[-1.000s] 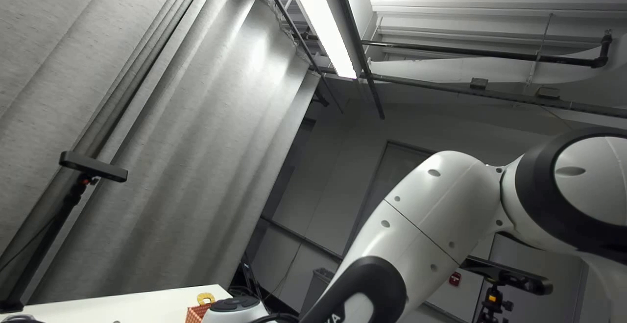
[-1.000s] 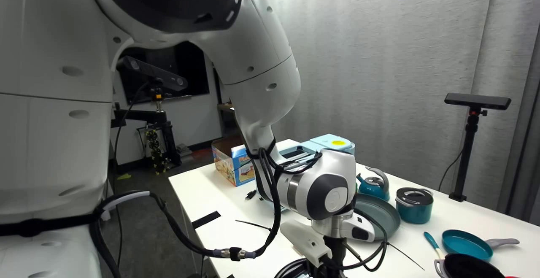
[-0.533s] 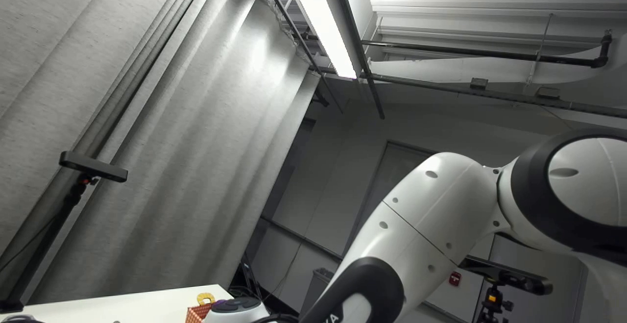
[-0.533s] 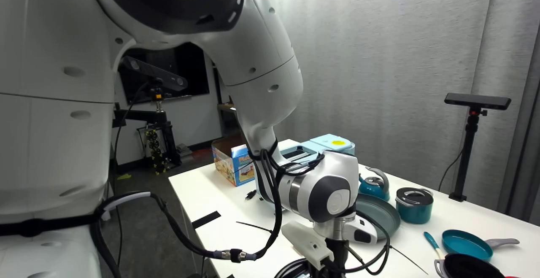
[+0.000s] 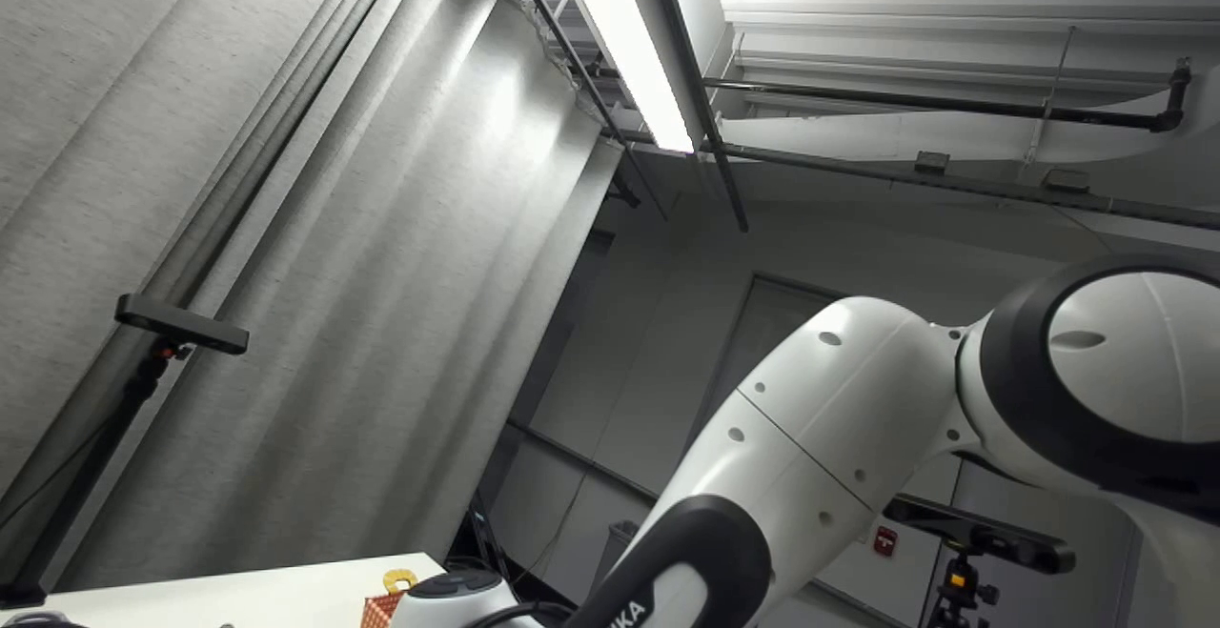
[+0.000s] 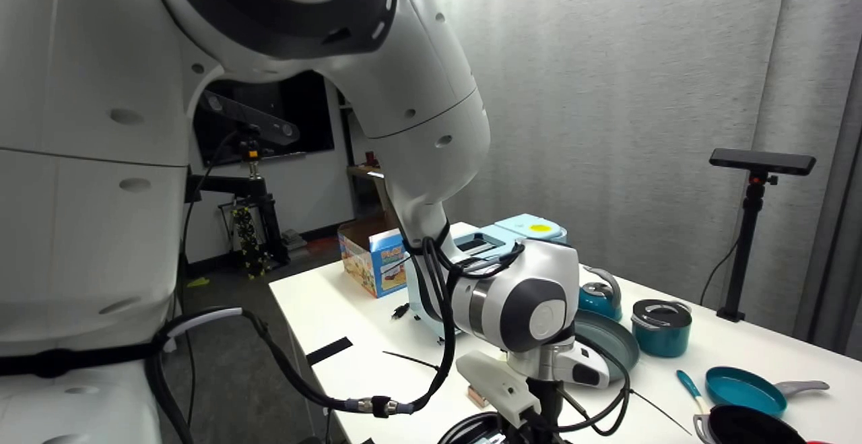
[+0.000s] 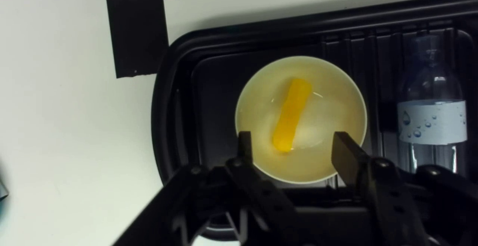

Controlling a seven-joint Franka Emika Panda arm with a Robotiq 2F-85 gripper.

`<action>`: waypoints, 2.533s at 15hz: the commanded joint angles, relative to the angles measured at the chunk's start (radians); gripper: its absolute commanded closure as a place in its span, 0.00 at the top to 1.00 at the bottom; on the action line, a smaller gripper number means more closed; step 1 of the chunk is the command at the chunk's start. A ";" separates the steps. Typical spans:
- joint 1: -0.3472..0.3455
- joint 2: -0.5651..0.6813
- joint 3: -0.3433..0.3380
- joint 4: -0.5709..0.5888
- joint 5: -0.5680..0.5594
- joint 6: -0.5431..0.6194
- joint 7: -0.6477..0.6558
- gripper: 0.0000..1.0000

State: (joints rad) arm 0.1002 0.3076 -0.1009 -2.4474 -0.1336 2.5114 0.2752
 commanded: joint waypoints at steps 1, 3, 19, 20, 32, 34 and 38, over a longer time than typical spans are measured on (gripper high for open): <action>-0.010 0.009 0.005 0.029 -0.014 -0.027 -0.001 0.91; -0.009 0.007 0.006 0.034 -0.015 -0.018 0.000 1.00; 0.023 0.213 0.020 0.328 -0.013 -0.043 0.010 1.00; 0.023 0.239 0.017 0.356 -0.010 -0.047 0.011 1.00; 0.018 0.362 0.003 0.494 0.002 -0.079 0.001 1.00; 0.018 0.362 0.003 0.495 0.002 -0.079 0.001 1.00; 0.018 0.362 0.003 0.495 0.002 -0.079 0.001 1.00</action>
State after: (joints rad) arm 0.1170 0.6681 -0.0960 -1.9548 -0.1334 2.4342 0.2782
